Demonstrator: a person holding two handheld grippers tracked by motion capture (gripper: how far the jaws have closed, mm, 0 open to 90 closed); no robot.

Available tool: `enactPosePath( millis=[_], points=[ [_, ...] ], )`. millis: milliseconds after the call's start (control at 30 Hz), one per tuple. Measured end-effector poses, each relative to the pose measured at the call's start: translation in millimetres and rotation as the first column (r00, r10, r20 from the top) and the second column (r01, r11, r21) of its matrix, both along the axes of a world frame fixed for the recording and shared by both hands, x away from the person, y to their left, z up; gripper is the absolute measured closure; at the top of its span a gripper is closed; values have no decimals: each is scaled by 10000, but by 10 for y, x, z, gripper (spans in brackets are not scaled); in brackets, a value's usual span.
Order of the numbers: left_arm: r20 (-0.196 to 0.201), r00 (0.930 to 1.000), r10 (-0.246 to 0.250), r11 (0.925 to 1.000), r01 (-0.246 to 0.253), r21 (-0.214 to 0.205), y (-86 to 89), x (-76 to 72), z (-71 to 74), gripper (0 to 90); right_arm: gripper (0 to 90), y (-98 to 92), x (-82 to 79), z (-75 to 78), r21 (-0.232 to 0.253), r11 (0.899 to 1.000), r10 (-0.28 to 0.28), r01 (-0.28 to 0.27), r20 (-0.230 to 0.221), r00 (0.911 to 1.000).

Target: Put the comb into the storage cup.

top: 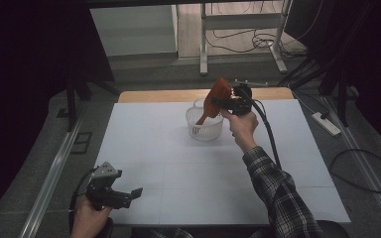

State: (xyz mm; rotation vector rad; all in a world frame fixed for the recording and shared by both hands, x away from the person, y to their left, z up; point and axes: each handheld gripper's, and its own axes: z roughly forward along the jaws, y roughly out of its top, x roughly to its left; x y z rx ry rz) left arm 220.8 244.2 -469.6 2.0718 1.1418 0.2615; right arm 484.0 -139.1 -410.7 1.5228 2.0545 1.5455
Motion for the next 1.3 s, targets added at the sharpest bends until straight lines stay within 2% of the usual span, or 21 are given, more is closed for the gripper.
enactPosePath(
  millis=[467, 567, 700, 900, 1133, 1300],
  points=[
    [-77, 10000, 3, 10000, -3, 10, -4, 10, -3, 2, 524, -26, -55, -31, -256, 9995, -155, 157, 80, 9998],
    [-94, 10000, -6, 10000, 6, 5, -3, 13, -4, 3, 521, -23, -45, -82, -398, 9991, -118, 111, -174, 9998],
    [-98, 10000, -3, 10000, 3, 6, -2, 14, -5, 3, 520, -37, -40, -136, -39, 9998, -209, 208, -232, 9995],
    [-113, 9999, -3, 10000, 3, 11, -3, 16, -6, 3, 502, -59, -36, -165, 48, 9992, -393, 394, -304, 9988],
    [-148, 9999, -3, 10000, 4, 32, -11, 21, -7, 4, 481, -131, -28, -269, 572, 9964, -594, 632, -658, 9961],
    [-164, 9999, -3, 10000, 4, 66, -15, 24, -8, 4, 457, -159, -25, -297, 506, 9961, -684, 721, -708, 9951]
  ],
)
